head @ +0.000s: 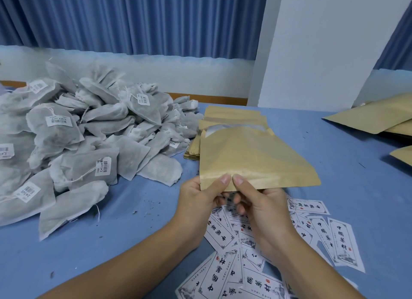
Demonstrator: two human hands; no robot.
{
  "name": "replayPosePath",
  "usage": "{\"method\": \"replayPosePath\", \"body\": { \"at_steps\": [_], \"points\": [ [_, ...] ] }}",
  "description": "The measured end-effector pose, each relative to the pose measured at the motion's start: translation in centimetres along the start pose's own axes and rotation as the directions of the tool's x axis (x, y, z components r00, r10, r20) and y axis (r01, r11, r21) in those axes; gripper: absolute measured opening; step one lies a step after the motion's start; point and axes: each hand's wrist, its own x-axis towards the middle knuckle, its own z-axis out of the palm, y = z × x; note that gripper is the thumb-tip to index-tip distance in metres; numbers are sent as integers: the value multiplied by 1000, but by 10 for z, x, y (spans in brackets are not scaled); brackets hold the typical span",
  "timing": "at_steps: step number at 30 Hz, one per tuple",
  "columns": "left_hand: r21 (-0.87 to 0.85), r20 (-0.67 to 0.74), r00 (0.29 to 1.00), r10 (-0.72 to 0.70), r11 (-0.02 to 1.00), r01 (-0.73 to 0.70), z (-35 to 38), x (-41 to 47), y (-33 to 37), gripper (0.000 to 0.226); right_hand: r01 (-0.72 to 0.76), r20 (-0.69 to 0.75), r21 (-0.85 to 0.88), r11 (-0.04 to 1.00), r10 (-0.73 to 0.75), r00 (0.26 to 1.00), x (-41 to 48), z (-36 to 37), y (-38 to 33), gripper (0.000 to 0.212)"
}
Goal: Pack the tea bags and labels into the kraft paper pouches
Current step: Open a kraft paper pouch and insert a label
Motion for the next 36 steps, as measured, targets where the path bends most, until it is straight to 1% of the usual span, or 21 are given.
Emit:
{"method": "replayPosePath", "body": {
  "at_steps": [2, 4, 7, 9, 10, 11, 13, 14, 15, 17, 19, 22, 25, 28, 31, 33, 34, 35, 36],
  "points": [
    [21, 35, 999, 2, 1000, -2, -1, 0, 2, 20, -7, 9, 2, 1000, 7, 1000, 1, -1, -3, 11],
    [24, 41, 999, 7, 1000, -8, 0, 0, 4, 19, -4, 12, 11, 1000, 4, 1000, 1, -2, -5, 20],
    [17, 29, 1000, -11, 1000, 10, 5, -2, 4, 41, -11, -13, 37, 999, 11, 1000, 2, 0, -7, 38],
    [23, 12, 1000, -17, 1000, 17, 5, -1, 5, 49, -26, -53, 76, 997, 31, 998, 3, 1, -10, 47],
    [22, 3, 1000, -16, 1000, 16, 5, -1, 5, 48, -36, -86, 100, 994, 45, 995, 3, 1, -12, 48],
    [12, -9, 1000, -17, 1000, 17, 4, -1, 6, 46, -44, -127, 123, 991, 59, 990, 5, -1, -15, 43],
    [-36, -47, 998, -43, 999, 41, 4, 0, 7, 42, -26, -211, 162, 986, 60, 976, 8, -6, -20, 23],
    [-70, -71, 994, -78, 995, 73, 4, 1, 8, 40, -12, -241, 170, 985, 53, 969, 9, -9, -21, 15],
    [-110, -84, 988, -127, 987, 118, 5, 3, 9, 35, -5, -263, 164, 986, 49, 964, 10, -12, -22, 15],
    [-186, -56, 973, -225, 960, 211, 6, 7, 14, 28, 1, -274, 146, 989, 39, 961, 11, -14, -22, 19],
    [-226, -14, 963, -269, 939, 259, 7, 12, 23, 30, 9, -242, 147, 989, 27, 970, 9, -14, -20, 21],
    [-223, 50, 959, -278, 933, 282, 8, 18, 32, 31, 12, -195, 164, 986, 20, 981, 8, -12, -21, 27],
    [-210, 89, 958, -274, 935, 287, 12, 20, 36, 33, 18, -184, 279, 960, 35, 982, 9, -13, -27, 30],
    [-210, 129, 957, -258, 936, 281, 29, 31, 35, 34, 38, -230, 394, 918, 59, 971, 14, -22, -32, 32],
    [-144, 154, 955, -255, 950, 277, 69, 66, 38, 38, 112, -315, 473, 874, 49, 948, 41, -40, -53, 33],
    [-109, 137, 972, -191, 972, 207, 105, 102, 41, 45, 208, -396, 520, 829, 18, 918, 76, -56, -74, 31],
    [-57, 84, 987, -135, 988, 140, 120, 119, 42, 49, 244, -435, 527, 814, 12, 901, 92, -64, -83, 28],
    [73, 31, 998, -50, 996, 47, 130, 134, 43, 48, 249, -465, 505, 826, 17, 885, 107, -72, -89, 22],
    [269, 6, 999, 35, 963, -36, 136, 147, 42, 47, 202, -485, 453, 868, 50, 873, 120, -79, -91, 10]
  ]
}}
